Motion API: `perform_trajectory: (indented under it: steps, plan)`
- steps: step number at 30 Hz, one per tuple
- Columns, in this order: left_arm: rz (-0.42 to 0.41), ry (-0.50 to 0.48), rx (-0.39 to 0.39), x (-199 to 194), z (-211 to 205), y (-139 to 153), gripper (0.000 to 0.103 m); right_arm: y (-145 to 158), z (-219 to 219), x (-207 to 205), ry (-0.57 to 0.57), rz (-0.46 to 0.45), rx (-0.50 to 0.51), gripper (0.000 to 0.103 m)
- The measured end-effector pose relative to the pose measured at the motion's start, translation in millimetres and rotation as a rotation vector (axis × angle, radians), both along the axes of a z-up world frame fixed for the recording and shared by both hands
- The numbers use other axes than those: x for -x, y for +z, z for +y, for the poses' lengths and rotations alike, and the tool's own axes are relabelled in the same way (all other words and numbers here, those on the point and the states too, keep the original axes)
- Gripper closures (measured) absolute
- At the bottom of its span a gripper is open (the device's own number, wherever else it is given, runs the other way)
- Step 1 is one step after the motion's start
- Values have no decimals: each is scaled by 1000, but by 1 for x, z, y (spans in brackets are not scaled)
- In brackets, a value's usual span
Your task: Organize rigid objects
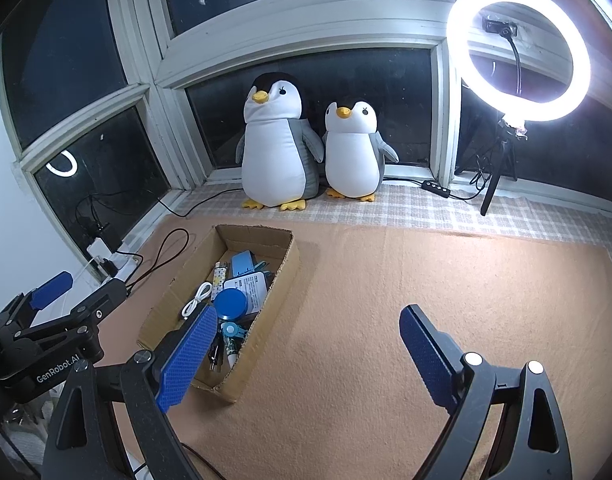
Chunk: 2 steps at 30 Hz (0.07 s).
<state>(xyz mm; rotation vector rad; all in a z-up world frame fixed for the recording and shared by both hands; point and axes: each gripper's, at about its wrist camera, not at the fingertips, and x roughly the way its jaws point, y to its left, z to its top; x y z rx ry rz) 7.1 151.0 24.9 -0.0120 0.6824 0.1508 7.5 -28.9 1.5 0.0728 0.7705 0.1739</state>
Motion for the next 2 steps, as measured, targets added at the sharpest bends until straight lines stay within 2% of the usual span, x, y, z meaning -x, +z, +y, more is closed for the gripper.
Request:
perform_trajectory:
  steps: [2]
  plan:
    - [1, -1, 0, -1, 0, 0, 6, 0, -1, -1, -2, 3, 0, 13]
